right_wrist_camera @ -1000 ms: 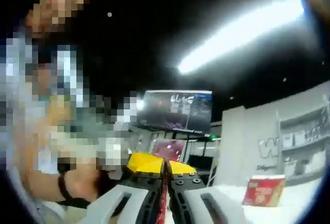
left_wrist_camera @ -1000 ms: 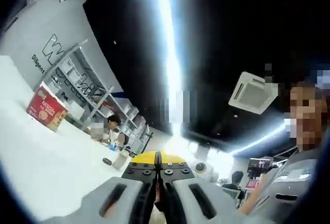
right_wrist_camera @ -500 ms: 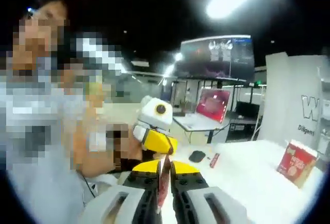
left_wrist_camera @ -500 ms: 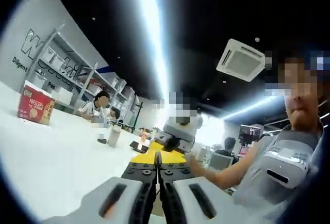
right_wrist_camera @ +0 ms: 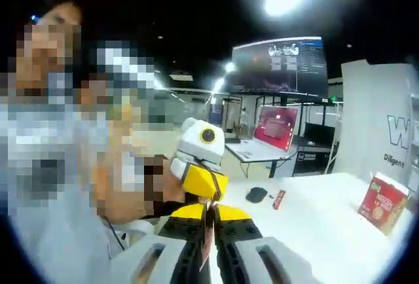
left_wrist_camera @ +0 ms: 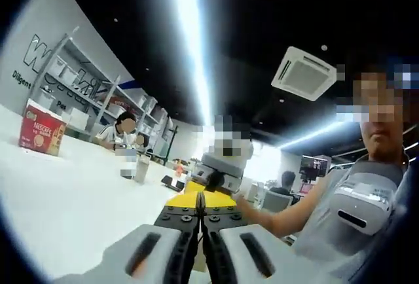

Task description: Tear open the coffee pouch, take out the coffee, and pour the coffee from the pouch into the cup

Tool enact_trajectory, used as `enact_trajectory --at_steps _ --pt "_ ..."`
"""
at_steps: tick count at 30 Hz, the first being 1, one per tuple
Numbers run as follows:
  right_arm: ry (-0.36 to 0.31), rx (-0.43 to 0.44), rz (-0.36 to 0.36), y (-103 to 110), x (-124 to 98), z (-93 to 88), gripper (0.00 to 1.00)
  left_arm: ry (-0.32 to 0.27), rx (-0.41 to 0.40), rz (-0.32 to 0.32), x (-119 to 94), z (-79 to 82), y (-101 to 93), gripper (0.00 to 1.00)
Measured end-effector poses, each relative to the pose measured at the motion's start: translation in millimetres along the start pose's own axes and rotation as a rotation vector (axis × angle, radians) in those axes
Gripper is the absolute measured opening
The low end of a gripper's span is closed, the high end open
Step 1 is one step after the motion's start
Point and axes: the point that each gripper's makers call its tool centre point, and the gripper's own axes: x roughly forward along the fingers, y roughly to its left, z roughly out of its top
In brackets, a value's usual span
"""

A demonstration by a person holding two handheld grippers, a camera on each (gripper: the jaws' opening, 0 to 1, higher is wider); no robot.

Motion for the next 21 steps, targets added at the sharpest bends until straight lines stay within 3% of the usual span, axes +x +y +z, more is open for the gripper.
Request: enact_trajectory --at_steps 4,7,14,18,21 --pt "0.007 0.024 -0.026 -5 0 -1.5 0.02 -0.005 0.007 0.013 1 -0.5 1.7 0.02" --pt "0.004 0.025 -0.089 -13 1 0.1 0.01 -0.028 0.02 0.063 0 4.0 8.8 0.02" --pt "0.041 -0.071 -0.423 -53 14 -8.9 0.0 -0.029 0.225 0.376 -9 12.8 47.7 0.01" --pt "0.034 -0.077 -0.533 -66 25 -13.8 0.0 -0.003 0.372 0.552 -16 14.4 63.3 0.01" --pt "-0.001 -0.06 -0.564 -69 30 -12.8 0.0 0.002 0.441 0.629 -22 19.1 66.7 0.0"
